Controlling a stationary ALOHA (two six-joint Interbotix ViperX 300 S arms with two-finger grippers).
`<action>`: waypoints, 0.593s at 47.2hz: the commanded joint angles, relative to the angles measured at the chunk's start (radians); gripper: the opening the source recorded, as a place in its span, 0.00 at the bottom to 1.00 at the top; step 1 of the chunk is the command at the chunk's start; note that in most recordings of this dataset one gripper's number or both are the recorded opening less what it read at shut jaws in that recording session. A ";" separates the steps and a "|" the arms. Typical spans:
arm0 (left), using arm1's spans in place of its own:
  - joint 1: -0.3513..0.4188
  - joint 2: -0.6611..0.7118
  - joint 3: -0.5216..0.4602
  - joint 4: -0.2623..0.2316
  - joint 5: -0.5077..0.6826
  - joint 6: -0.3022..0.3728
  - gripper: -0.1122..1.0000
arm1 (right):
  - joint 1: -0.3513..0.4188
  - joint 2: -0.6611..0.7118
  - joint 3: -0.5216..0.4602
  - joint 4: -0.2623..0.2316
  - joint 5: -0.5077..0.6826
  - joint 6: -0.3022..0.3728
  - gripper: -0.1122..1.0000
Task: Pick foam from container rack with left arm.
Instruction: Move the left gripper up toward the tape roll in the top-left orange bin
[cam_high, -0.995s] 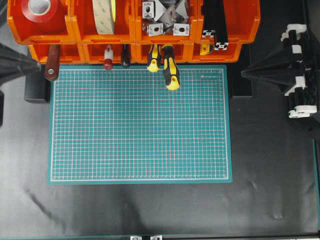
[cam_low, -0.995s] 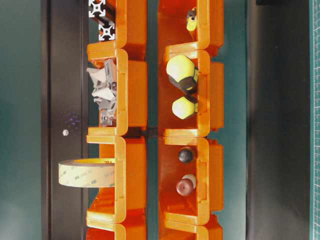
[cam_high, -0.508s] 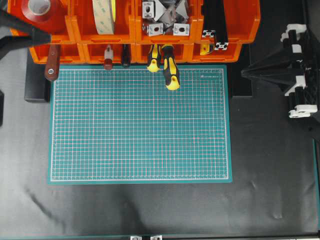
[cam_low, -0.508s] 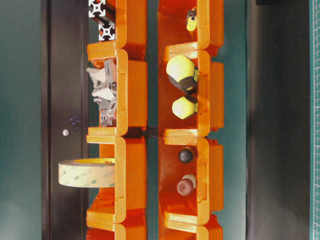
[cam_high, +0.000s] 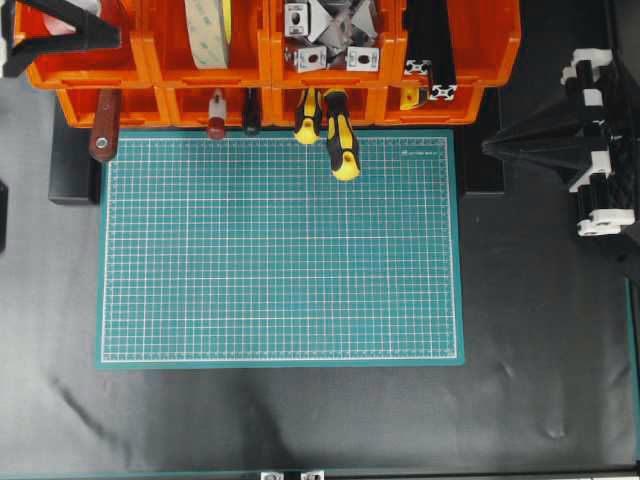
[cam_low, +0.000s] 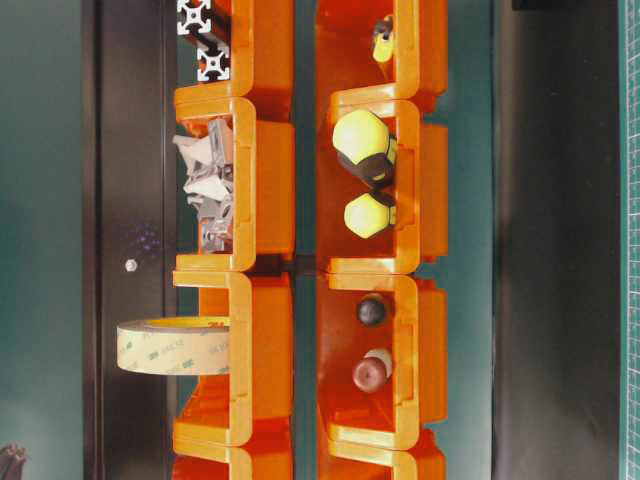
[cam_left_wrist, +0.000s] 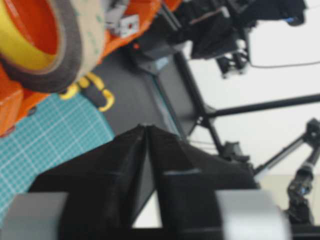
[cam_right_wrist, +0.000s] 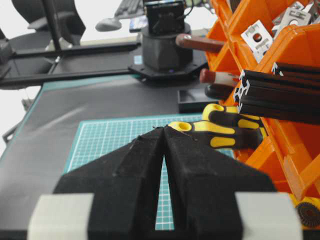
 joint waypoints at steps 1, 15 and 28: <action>0.006 0.014 -0.060 0.003 0.034 -0.015 0.28 | -0.002 0.005 -0.011 0.002 -0.012 0.000 0.11; 0.018 0.071 -0.160 0.002 0.115 -0.049 0.90 | 0.002 0.003 -0.011 0.002 -0.012 0.000 0.11; 0.048 0.152 -0.202 0.002 0.120 -0.052 0.86 | 0.003 -0.015 -0.015 0.002 -0.009 -0.002 0.11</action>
